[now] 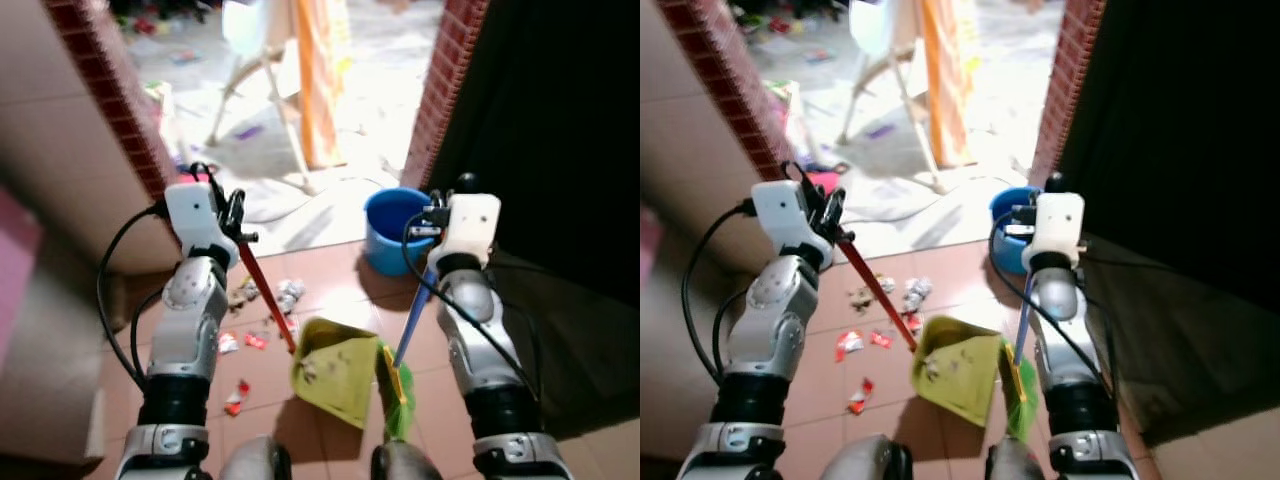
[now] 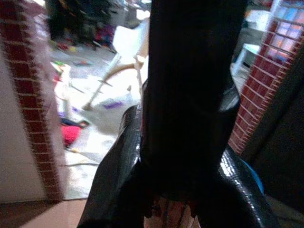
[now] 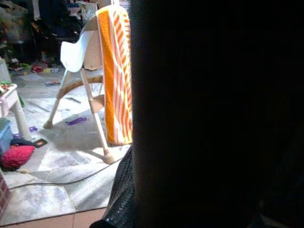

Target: Sweep floor

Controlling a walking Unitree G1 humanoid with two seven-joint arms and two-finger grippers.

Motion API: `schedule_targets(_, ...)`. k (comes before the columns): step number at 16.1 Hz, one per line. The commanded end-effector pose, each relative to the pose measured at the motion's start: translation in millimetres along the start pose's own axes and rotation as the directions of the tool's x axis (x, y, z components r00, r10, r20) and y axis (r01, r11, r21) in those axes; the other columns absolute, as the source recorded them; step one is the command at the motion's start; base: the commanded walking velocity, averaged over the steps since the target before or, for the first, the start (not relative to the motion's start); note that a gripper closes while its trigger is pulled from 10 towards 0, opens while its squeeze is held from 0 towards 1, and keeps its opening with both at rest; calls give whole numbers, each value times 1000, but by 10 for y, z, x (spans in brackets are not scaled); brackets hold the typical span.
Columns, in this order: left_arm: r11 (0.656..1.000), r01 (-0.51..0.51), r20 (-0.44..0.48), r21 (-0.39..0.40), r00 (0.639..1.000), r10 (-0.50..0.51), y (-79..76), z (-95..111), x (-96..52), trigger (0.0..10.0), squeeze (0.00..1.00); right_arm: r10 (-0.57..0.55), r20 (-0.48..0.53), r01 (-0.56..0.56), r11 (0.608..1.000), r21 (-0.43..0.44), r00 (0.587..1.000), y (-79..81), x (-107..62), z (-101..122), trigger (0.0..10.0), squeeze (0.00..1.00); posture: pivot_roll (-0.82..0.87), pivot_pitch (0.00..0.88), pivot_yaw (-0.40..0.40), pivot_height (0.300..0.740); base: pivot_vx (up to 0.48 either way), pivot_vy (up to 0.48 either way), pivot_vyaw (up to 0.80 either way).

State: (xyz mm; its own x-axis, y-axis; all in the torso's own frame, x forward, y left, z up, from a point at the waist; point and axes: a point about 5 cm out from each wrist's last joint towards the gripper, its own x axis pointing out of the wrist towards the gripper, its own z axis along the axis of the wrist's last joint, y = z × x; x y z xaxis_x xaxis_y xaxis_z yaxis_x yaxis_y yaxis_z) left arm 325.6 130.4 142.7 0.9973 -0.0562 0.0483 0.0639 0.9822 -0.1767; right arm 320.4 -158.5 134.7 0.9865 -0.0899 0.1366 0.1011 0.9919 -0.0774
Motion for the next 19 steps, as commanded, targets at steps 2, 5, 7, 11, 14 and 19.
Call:
schedule_targets(2,999,-26,168,-31,985,31,-71,344,9,10000,0,-9,40,10,1000,-27,999,-43,47,101,10000,0,-79,110,43,740,0,0,0)
schedule_targets(5,996,-92,150,-17,984,93,125,269,-50,10000,0,32,36,-29,996,-79,999,-6,-3,87,10000,0,-99,103,30,740,0,0,0)
schedule_targets(7,995,-104,134,-13,985,104,187,242,-37,10000,0,24,2,-24,993,-114,1000,-42,-66,7,10000,0,-100,81,1,740,0,0,-400)
schedule_targets(11,998,-57,121,-6,991,57,134,193,11,10000,0,36,-29,-39,993,-109,999,2,-214,-164,10000,0,-108,17,96,740,0,0,-766)
schedule_targets(14,997,-68,115,-40,991,73,103,154,25,10000,0,37,-25,-39,995,-89,999,22,-241,-209,10000,0,-133,0,122,740,0,0,-221)
schedule_targets(19,992,-88,229,-88,968,106,103,472,128,10000,0,42,-35,-45,994,-101,999,-81,-263,-272,10000,0,-126,0,103,740,64,0,0)
